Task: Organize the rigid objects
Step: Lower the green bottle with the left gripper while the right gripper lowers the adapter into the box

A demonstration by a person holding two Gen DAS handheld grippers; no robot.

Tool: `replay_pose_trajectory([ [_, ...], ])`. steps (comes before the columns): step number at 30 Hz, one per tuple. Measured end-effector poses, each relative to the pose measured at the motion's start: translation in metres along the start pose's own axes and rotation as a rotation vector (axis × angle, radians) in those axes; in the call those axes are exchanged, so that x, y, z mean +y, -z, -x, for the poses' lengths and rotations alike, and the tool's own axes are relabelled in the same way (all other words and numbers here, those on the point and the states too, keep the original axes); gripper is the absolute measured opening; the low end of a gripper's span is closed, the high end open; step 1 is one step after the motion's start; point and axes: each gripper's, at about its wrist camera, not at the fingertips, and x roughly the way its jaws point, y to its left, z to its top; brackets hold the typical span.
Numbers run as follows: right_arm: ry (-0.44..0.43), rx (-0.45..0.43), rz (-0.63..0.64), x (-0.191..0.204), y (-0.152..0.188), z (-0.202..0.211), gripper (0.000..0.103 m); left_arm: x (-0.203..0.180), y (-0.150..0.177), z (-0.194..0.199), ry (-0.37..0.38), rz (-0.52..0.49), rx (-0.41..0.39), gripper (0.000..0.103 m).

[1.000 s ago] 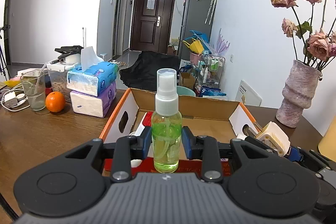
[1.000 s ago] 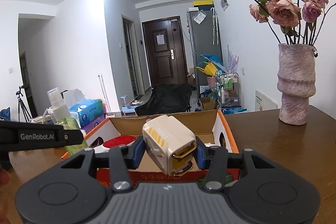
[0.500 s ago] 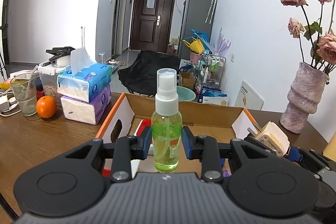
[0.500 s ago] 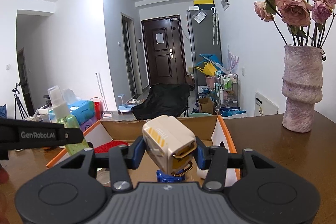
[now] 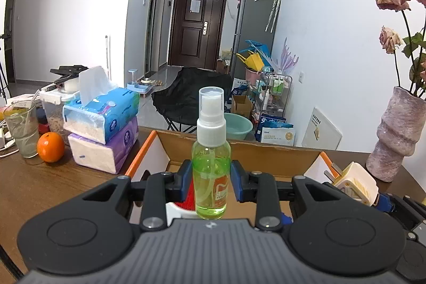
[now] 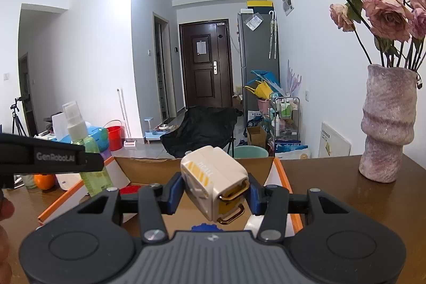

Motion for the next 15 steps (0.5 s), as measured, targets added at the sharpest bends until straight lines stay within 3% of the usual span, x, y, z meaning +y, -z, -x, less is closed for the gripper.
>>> replay_pose_trajectory([
  [15, -0.002, 0.061, 0.034, 0.005, -0.005, -0.035, 0.047, -0.012, -0.006, -0.037, -0.005, -0.019, 0.011, 0.032],
])
